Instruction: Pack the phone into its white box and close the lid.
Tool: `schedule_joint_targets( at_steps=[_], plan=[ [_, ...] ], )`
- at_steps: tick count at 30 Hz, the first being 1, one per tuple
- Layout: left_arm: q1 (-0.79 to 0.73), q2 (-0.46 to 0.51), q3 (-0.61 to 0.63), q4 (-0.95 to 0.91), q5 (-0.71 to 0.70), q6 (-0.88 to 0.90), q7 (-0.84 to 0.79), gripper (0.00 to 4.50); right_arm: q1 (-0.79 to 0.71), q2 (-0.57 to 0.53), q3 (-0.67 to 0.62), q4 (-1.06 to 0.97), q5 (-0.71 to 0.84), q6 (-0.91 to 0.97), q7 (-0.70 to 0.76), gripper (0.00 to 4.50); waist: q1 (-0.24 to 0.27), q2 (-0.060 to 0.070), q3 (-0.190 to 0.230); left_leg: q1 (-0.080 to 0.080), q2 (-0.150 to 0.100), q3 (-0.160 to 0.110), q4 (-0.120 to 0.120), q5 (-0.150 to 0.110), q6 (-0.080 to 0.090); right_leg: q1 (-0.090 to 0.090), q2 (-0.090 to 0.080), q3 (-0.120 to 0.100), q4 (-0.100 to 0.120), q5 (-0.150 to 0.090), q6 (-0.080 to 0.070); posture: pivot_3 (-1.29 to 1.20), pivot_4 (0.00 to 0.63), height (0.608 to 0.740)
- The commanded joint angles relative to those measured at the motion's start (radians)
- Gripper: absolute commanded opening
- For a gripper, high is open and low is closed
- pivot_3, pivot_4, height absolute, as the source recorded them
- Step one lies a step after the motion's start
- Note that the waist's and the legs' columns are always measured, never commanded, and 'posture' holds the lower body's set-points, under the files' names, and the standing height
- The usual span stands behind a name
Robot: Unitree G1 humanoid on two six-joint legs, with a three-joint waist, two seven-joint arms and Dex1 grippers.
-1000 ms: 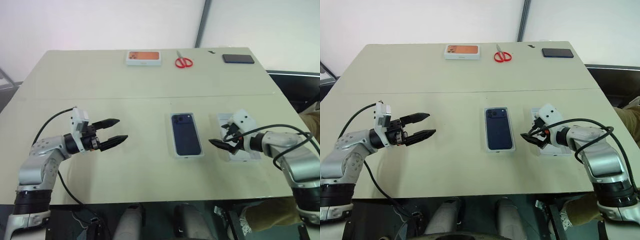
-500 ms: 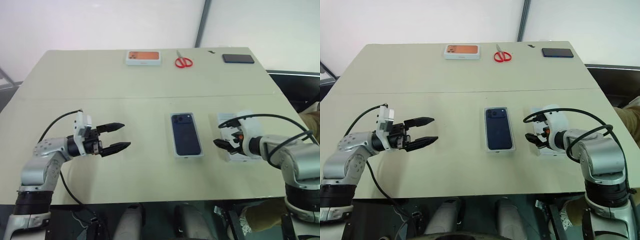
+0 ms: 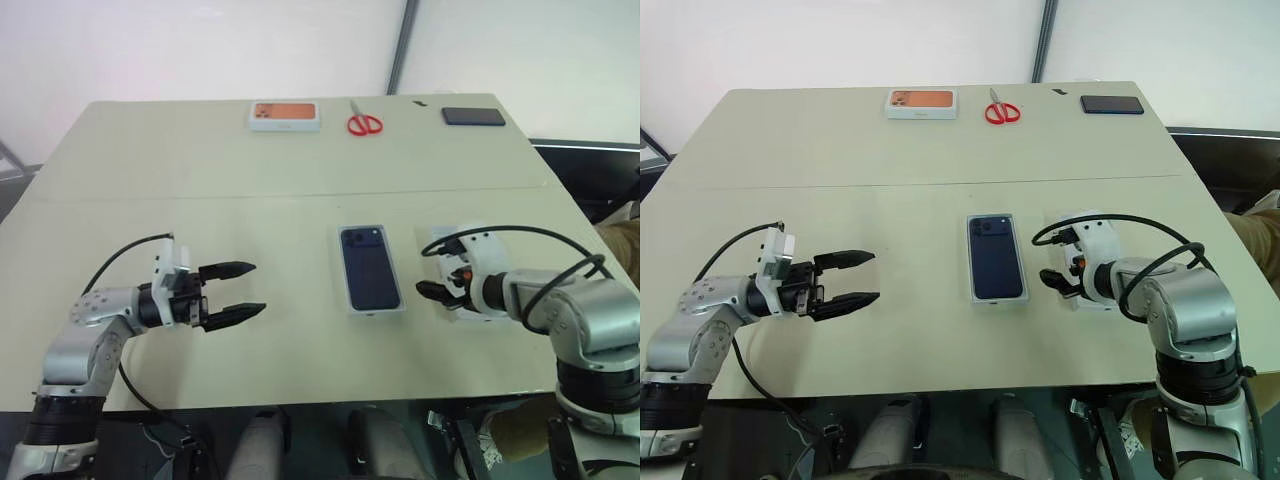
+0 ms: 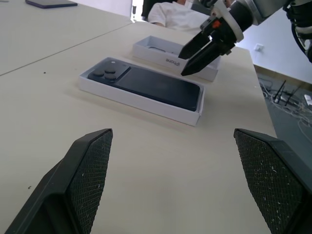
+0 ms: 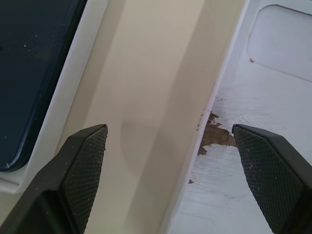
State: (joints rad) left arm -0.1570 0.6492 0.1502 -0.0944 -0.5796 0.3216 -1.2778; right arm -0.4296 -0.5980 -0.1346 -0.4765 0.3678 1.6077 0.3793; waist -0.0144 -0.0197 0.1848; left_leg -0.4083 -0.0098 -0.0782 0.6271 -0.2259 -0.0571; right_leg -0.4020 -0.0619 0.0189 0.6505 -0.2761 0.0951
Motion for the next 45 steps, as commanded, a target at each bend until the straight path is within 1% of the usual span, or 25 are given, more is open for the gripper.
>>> schedule_joint_targets(
  at_steps=[1, 8, 15, 19, 25, 28, 30, 32, 33, 38, 42, 45],
  plan=[
    [-0.015, 0.004, -0.004, -0.025, -0.009, -0.021, -0.003, 4.18, -0.028, -0.008, -0.024, 0.000, 0.019, 0.007, -0.045, 4.28, 0.000, 0.000, 0.000, 0.000, 0.000, 0.000, 0.000, 0.000, 0.000, 0.000, 0.000, 0.000, 0.000, 0.000, 0.000, 0.00, 0.150, 0.740],
    [-0.026, -0.012, -0.019, -0.009, 0.001, -0.037, 0.014, 4.18, -0.115, 0.020, -0.051, 0.132, 0.057, 0.007, -0.142, 4.28, -0.002, 0.000, 0.000, 0.000, 0.000, 0.000, 0.000, 0.000, 0.000, 0.000, 0.000, 0.000, 0.000, 0.000, 0.000, 0.00, 0.150, 0.740],
    [-0.025, -0.022, -0.020, -0.021, -0.001, -0.041, 0.038, 4.18, -0.124, 0.025, -0.064, 0.166, 0.222, 0.007, -0.254, 4.28, -0.002, 0.000, 0.000, 0.000, 0.001, 0.001, 0.000, 0.000, 0.000, -0.001, 0.001, 0.001, 0.000, 0.000, 0.000, 0.00, 0.150, 0.740],
    [-0.018, -0.031, -0.023, -0.034, -0.005, -0.038, 0.057, 4.18, -0.105, -0.002, -0.061, 0.171, 0.347, 0.007, -0.336, 4.28, -0.002, 0.001, 0.000, 0.000, 0.001, 0.001, 0.000, 0.000, 0.000, -0.001, 0.001, 0.001, 0.000, 0.000, 0.000, 0.00, 0.150, 0.740],
    [-0.012, -0.043, -0.026, -0.033, 0.001, -0.044, 0.073, 4.18, -0.127, -0.073, -0.030, 0.213, 0.476, 0.007, -0.423, 4.28, -0.001, 0.001, 0.000, 0.000, 0.001, 0.001, 0.000, 0.000, 0.000, -0.001, 0.001, 0.001, 0.000, 0.000, 0.000, 0.00, 0.150, 0.740],
    [-0.015, -0.046, -0.026, -0.024, 0.006, -0.048, 0.081, 4.18, -0.146, -0.087, -0.026, 0.255, 0.529, 0.007, -0.460, 4.28, -0.004, 0.001, 0.000, 0.000, 0.001, 0.001, 0.000, 0.000, 0.000, -0.001, 0.001, 0.001, 0.000, 0.000, 0.000, 0.00, 0.150, 0.740],
    [-0.016, -0.045, -0.025, -0.020, 0.009, -0.051, 0.086, 4.18, -0.158, -0.116, -0.006, 0.292, 0.572, 0.007, -0.494, 4.28, -0.003, 0.001, 0.001, 0.000, 0.001, 0.001, 0.000, 0.000, 0.001, -0.001, 0.002, 0.001, 0.000, 0.000, 0.000, 0.00, 0.150, 0.740],
    [-0.015, -0.045, -0.025, -0.020, 0.009, -0.053, 0.090, 4.18, -0.179, -0.178, 0.058, 0.320, 0.639, 0.007, -0.504, 4.28, -0.003, 0.002, 0.001, 0.000, 0.001, 0.001, 0.000, 0.000, 0.001, -0.001, 0.002, 0.001, 0.000, 0.000, 0.000, 0.00, 0.150, 0.740],
    [-0.015, -0.045, -0.025, -0.020, 0.009, -0.052, 0.091, 4.18, -0.190, -0.188, 0.068, 0.329, 0.659, 0.007, -0.519, 4.28, -0.003, 0.002, 0.001, 0.000, 0.002, 0.002, 0.000, 0.000, 0.001, -0.001, 0.002, 0.002, 0.000, 0.000, 0.000, 0.00, 0.150, 0.740],
    [-0.015, -0.050, -0.027, -0.018, 0.011, -0.058, 0.095, 4.18, -0.222, -0.191, 0.062, 0.383, 0.765, 0.007, -0.602, 4.28, -0.002, 0.002, 0.001, 0.000, 0.002, 0.002, 0.000, -0.001, 0.001, -0.001, 0.002, 0.002, 0.000, -0.001, -0.002, 0.00, 0.150, 0.740],
    [-0.015, -0.055, -0.030, -0.019, 0.012, -0.062, 0.098, 4.18, -0.246, -0.222, 0.099, 0.418, 0.847, 0.007, -0.660, 4.28, -0.002, 0.002, 0.001, 0.000, 0.002, 0.002, 0.000, -0.001, 0.001, -0.001, 0.002, 0.002, 0.000, -0.001, -0.002, 0.00, 0.150, 0.740],
    [-0.013, -0.057, -0.032, -0.019, 0.014, -0.065, 0.099, 4.18, -0.287, -0.222, 0.102, 0.472, 0.904, 0.007, -0.716, 4.28, -0.003, 0.002, 0.001, -0.001, 0.002, 0.003, 0.000, -0.001, 0.001, -0.001, 0.002, 0.003, 0.000, -0.001, -0.002, 0.00, 0.150, 0.740]
  ],
)
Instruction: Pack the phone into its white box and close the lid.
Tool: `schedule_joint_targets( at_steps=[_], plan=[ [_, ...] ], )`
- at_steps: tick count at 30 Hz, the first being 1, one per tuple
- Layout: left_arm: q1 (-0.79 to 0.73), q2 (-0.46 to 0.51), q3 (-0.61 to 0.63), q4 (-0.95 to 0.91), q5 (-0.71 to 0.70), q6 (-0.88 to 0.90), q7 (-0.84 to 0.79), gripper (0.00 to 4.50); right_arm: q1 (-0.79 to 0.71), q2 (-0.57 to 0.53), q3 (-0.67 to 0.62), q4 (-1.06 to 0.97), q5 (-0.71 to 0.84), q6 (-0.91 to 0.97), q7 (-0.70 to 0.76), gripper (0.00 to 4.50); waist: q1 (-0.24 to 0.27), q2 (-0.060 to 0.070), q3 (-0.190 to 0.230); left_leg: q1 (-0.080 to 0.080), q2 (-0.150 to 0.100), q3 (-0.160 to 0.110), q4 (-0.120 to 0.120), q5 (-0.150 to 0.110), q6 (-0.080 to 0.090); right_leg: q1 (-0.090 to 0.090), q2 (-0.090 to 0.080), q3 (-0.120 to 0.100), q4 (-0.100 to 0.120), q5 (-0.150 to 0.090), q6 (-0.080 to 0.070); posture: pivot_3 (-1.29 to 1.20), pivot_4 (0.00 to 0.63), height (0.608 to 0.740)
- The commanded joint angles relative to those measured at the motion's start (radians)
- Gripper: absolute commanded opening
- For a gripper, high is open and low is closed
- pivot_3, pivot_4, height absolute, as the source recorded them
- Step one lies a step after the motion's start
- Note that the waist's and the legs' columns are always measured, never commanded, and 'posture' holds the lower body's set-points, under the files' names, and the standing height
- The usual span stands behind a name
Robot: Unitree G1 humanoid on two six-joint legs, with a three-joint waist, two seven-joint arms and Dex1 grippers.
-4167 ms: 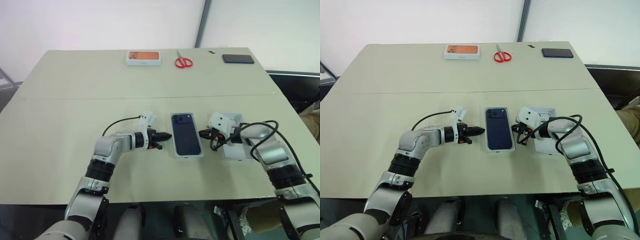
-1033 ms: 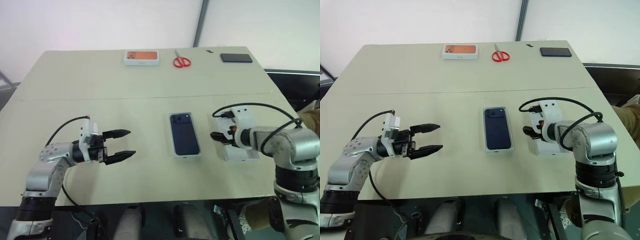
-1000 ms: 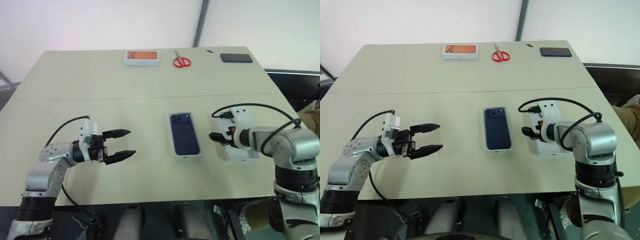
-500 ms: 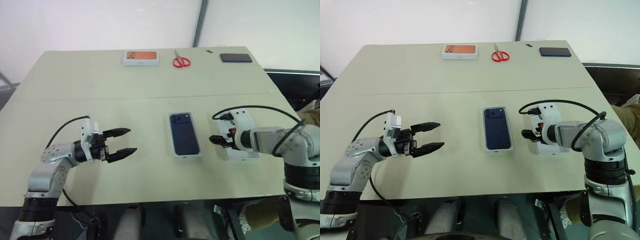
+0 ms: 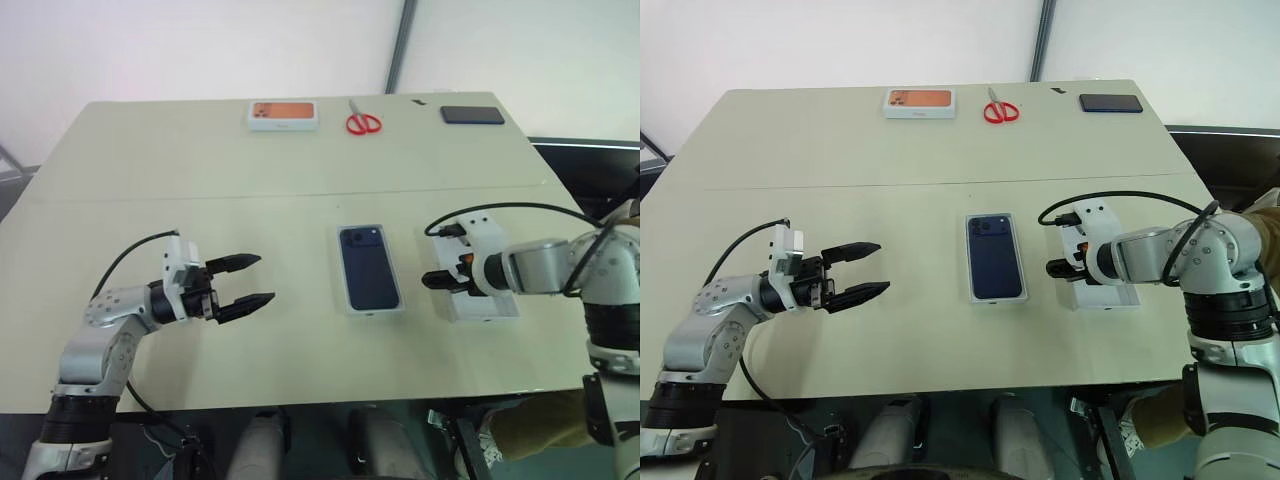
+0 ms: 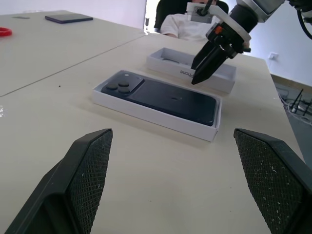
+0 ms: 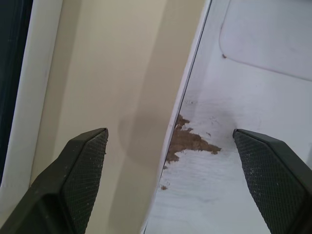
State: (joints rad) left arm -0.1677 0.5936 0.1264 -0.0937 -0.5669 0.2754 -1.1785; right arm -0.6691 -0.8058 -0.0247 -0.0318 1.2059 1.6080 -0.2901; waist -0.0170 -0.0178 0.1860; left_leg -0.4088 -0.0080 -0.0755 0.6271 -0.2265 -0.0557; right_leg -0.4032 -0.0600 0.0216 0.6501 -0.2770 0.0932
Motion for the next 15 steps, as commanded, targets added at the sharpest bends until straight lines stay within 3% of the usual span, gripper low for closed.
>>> schedule_joint_targets(
  at_steps=[1, 15],
  plan=[
    [-0.001, -0.003, -0.010, -0.020, 0.003, -0.020, 0.001, 4.18, -0.063, -0.012, -0.006, 0.038, 0.076, 0.006, -0.063, 4.28, -0.001, 0.000, 0.000, 0.000, 0.000, 0.000, 0.000, 0.000, 0.000, 0.000, 0.000, 0.000, 0.000, 0.000, 0.000, 0.00, 0.150, 0.740],
    [0.009, -0.016, -0.017, -0.025, 0.003, -0.027, 0.022, 4.18, -0.047, -0.038, 0.034, 0.050, 0.290, 0.006, -0.263, 4.28, 0.000, 0.000, 0.000, -0.001, 0.000, 0.001, 0.000, 0.000, 0.001, -0.001, 0.000, 0.001, 0.000, 0.000, -0.001, 0.00, 0.150, 0.740]
  ],
)
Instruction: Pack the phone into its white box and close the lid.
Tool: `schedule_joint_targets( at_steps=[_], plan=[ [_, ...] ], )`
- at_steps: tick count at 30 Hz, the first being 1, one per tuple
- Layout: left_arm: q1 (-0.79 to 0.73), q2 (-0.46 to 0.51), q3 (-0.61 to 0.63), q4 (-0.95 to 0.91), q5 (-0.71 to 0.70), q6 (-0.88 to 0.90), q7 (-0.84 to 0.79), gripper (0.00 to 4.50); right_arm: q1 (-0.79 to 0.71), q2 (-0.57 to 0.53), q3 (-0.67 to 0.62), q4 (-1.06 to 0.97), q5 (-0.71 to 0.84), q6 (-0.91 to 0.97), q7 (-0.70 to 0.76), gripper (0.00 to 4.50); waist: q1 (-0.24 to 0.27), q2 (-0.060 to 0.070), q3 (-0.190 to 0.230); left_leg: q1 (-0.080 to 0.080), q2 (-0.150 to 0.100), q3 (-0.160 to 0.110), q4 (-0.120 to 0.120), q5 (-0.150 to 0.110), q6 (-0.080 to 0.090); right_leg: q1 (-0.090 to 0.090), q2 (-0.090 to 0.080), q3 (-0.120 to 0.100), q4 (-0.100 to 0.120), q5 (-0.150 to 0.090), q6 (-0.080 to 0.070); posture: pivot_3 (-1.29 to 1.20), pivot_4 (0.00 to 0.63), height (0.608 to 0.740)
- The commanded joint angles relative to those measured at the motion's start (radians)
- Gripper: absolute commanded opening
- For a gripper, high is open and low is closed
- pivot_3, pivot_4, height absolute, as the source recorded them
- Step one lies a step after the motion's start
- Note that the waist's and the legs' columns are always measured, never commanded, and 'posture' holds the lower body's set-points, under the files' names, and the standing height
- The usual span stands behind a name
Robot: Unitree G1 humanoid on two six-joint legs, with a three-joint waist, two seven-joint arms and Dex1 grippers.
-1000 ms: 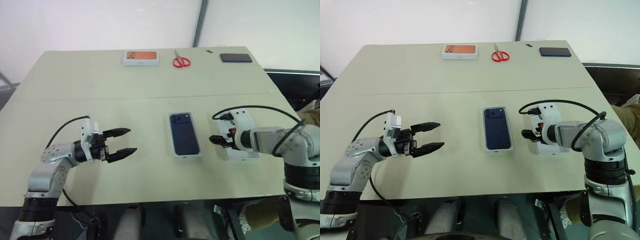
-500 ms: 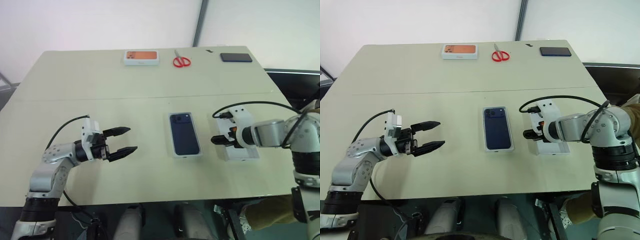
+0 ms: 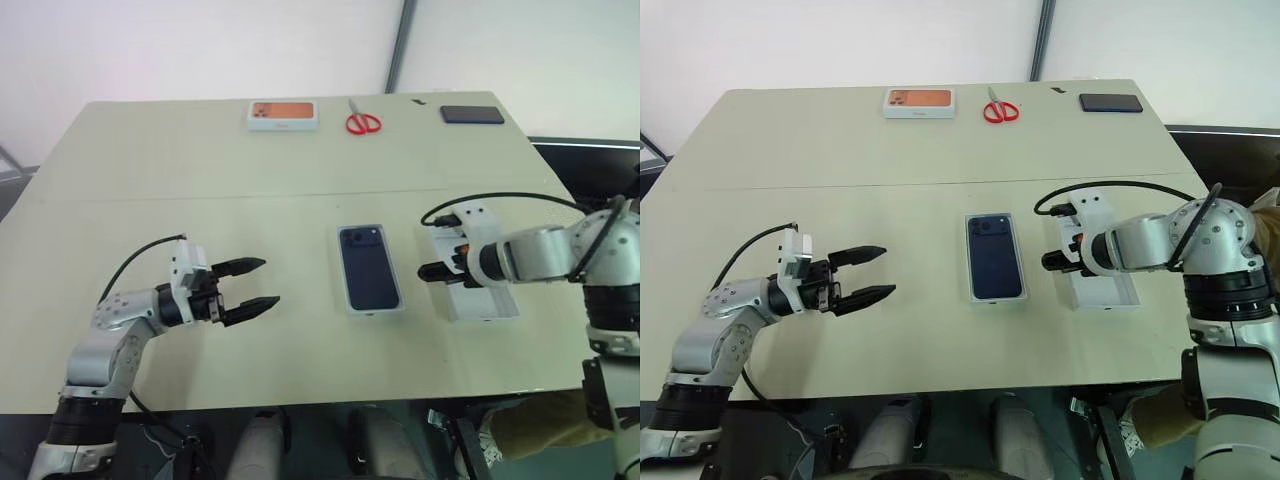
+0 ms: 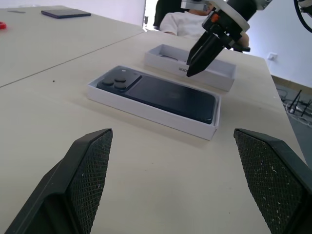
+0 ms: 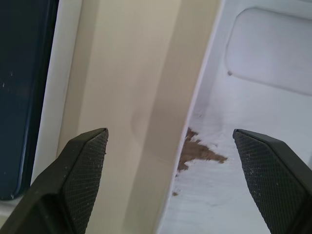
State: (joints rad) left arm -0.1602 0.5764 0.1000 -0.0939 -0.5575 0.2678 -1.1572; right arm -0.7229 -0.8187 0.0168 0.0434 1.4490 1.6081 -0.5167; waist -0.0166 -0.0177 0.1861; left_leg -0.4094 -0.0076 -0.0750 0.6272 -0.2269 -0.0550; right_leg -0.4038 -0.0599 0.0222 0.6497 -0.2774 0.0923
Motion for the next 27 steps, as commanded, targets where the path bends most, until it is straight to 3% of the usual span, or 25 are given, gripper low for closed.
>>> schedule_joint_targets(
  at_steps=[1, 11, 15, 20, 27],
  plan=[
    [0.001, 0.001, 0.009, -0.025, -0.007, -0.020, 0.001, 4.18, 0.007, -0.027, -0.007, -0.023, 0.056, 0.006, -0.049, 4.28, 0.000, 0.000, 0.000, 0.000, 0.000, 0.000, 0.000, 0.000, 0.000, 0.000, 0.000, 0.000, 0.000, 0.000, 0.000, 0.00, 0.150, 0.740],
    [0.004, -0.001, 0.002, -0.028, -0.008, -0.024, 0.003, 4.18, 0.020, -0.002, -0.009, -0.004, 0.062, 0.006, -0.108, 4.28, 0.000, 0.000, 0.000, 0.000, 0.000, 0.000, 0.000, 0.000, 0.000, 0.000, 0.001, 0.000, 0.000, 0.000, 0.000, 0.00, 0.150, 0.740],
    [0.003, -0.003, 0.000, -0.029, -0.008, -0.023, 0.008, 4.18, 0.026, 0.020, -0.021, -0.002, 0.056, 0.006, -0.126, 2.55, -0.001, 0.000, 0.000, 0.000, 0.001, 0.001, 0.000, 0.000, 0.000, 0.000, 0.001, 0.001, 0.000, 0.000, 0.000, 0.00, 0.150, 0.740],
    [0.002, -0.002, 0.001, -0.027, -0.009, -0.023, 0.012, 4.18, 0.024, 0.045, -0.036, 0.000, 0.041, 0.006, -0.147, 0.03, -0.001, 0.000, 0.000, 0.000, 0.002, 0.001, 0.000, 0.000, 0.000, 0.000, 0.002, 0.001, 0.000, 0.000, -0.001, 0.00, 0.150, 0.740],
    [-0.008, -0.007, 0.001, -0.020, -0.009, -0.022, 0.020, 4.18, 0.008, 0.083, -0.052, -0.041, -0.031, -0.001, -0.097, 0.03, -0.002, 0.000, 0.000, 0.000, 0.002, 0.001, 0.000, 0.000, 0.000, -0.001, 0.003, 0.001, -0.001, 0.000, -0.001, 0.00, 0.150, 0.740]
  ],
)
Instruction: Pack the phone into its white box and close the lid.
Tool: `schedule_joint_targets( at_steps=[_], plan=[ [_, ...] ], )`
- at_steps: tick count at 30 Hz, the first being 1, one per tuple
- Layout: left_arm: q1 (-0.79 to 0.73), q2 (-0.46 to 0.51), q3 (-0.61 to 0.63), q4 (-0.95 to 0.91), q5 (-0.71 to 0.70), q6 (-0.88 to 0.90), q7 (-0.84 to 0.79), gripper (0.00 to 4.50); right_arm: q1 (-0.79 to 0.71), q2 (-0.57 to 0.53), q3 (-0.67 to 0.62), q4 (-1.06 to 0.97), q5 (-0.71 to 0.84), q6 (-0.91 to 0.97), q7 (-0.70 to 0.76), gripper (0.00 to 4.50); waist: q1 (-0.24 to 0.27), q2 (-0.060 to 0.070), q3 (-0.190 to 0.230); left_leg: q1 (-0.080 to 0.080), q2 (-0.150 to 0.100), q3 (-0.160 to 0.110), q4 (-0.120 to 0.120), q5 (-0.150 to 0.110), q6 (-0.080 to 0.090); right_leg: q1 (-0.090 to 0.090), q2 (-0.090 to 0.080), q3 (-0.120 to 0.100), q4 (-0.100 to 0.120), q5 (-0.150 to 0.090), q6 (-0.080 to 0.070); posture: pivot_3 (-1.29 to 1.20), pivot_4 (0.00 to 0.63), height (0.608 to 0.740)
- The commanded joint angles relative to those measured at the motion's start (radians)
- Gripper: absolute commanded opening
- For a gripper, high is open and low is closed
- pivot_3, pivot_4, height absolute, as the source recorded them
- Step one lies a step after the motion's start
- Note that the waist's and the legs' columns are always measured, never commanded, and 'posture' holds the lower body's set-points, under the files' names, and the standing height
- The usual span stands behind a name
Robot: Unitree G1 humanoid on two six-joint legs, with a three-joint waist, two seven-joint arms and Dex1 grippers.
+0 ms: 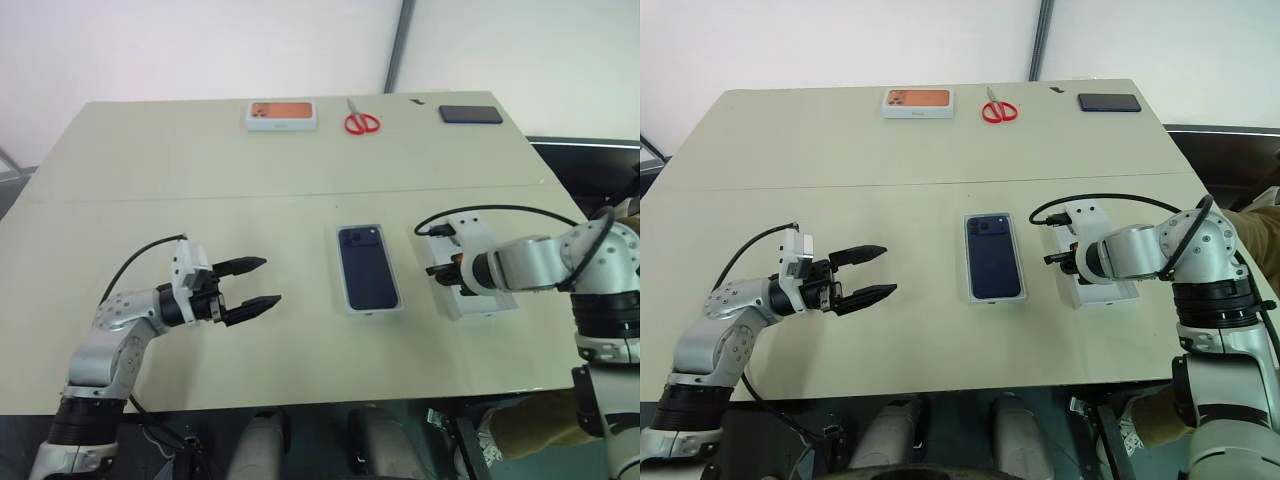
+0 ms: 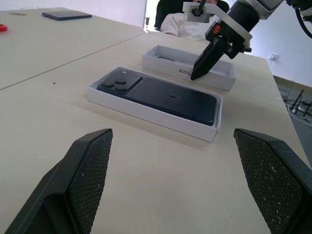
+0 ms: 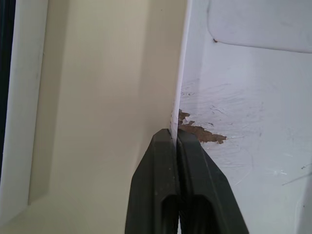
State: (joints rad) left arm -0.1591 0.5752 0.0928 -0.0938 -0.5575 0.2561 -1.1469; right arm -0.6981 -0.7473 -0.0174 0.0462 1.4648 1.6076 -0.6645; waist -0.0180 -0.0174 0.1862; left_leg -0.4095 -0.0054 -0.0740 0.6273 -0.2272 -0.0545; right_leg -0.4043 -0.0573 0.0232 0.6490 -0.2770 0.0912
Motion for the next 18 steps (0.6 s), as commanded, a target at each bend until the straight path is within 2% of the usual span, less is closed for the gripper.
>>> schedule_joint_targets(
  at_steps=[1, 6, 14, 18],
  plan=[
    [-0.011, -0.006, 0.009, -0.019, -0.010, -0.009, 0.011, 4.18, -0.025, 0.010, -0.007, -0.064, -0.073, 0.002, 0.084, 0.03, 0.000, 0.000, 0.000, 0.000, 0.000, 0.000, 0.000, 0.000, 0.000, 0.000, 0.000, 0.000, 0.000, 0.000, 0.000, 0.00, 0.150, 0.740],
    [-0.018, -0.008, 0.015, -0.017, -0.013, -0.004, 0.022, 4.18, -0.016, 0.047, -0.061, -0.100, -0.231, -0.156, 0.218, 0.03, 0.000, 0.001, 0.001, 0.000, 0.001, 0.001, 0.000, 0.000, 0.000, -0.001, 0.001, 0.000, 0.000, 0.000, 0.000, 0.00, 0.150, 0.740],
    [-0.025, -0.013, 0.021, -0.027, -0.023, 0.003, 0.044, 4.18, 0.028, 0.202, -0.169, -0.180, -0.340, -0.397, 0.414, 0.03, -0.001, 0.002, 0.001, 0.000, 0.001, 0.001, -0.001, 0.000, 0.000, -0.001, 0.001, 0.001, 0.000, 0.002, 0.003, 0.00, 0.150, 0.740],
    [-0.036, -0.011, 0.026, -0.015, -0.024, -0.004, 0.048, 4.18, 0.058, 0.226, -0.134, -0.260, -0.399, -0.465, 0.547, 0.03, -0.001, 0.003, 0.002, 0.000, 0.001, 0.001, -0.002, 0.000, 0.000, -0.002, 0.002, 0.001, 0.000, 0.002, 0.003, 0.00, 0.150, 0.740]
  ],
)
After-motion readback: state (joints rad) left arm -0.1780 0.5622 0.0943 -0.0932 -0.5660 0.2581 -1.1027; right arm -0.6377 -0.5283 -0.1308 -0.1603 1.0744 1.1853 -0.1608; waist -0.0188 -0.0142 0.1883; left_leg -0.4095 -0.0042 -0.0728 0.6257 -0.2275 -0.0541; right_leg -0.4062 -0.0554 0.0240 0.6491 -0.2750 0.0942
